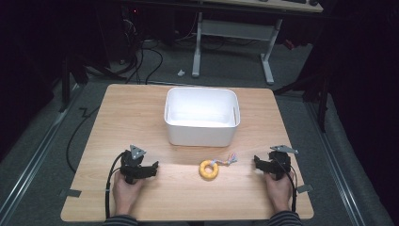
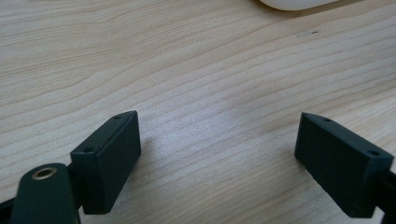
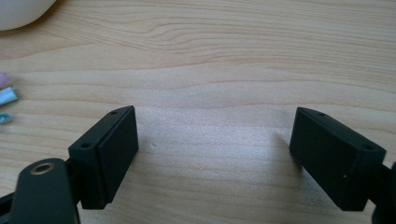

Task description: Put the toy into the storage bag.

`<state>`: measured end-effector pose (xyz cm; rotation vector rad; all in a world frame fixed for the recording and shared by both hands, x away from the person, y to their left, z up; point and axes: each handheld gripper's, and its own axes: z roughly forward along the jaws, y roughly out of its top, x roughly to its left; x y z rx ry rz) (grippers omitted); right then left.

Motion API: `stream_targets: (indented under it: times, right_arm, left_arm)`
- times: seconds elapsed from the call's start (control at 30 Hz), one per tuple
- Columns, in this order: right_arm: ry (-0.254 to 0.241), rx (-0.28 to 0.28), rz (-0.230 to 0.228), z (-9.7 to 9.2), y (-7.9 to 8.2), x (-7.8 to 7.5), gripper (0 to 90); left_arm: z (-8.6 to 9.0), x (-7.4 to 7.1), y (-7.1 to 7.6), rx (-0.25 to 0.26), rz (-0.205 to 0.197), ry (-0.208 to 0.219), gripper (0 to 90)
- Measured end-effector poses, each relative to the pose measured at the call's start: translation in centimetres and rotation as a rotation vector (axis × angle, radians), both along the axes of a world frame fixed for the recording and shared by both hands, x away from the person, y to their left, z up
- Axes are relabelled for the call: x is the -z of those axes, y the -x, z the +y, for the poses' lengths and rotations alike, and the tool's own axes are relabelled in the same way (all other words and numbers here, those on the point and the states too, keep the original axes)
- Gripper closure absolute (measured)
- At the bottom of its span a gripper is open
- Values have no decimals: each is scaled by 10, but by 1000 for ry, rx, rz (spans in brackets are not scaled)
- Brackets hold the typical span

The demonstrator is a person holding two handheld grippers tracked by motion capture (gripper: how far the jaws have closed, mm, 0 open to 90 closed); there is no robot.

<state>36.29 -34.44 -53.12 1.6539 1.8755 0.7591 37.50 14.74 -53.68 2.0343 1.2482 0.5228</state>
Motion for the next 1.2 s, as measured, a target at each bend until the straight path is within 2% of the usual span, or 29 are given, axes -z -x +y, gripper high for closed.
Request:
stream_targets:
  times: [0.27, 0.83, 1.07, 1.2]
  right_arm:
    - [1, -17, -2, 1, 2, 0, 161]
    - [-3, -15, 2, 1, 2, 0, 157]
    - [-1, -40, 17, 0, 2, -2, 164]
    - [-3, -58, 17, -1, 4, -2, 207]
  left_arm:
    - [0, 0, 0, -1, 0, 1, 154]
    - [1, 0, 0, -3, 0, 3, 162]
    - [1, 0, 0, -6, 0, 3, 166]
    - [1, 0, 0, -7, 0, 4, 166]
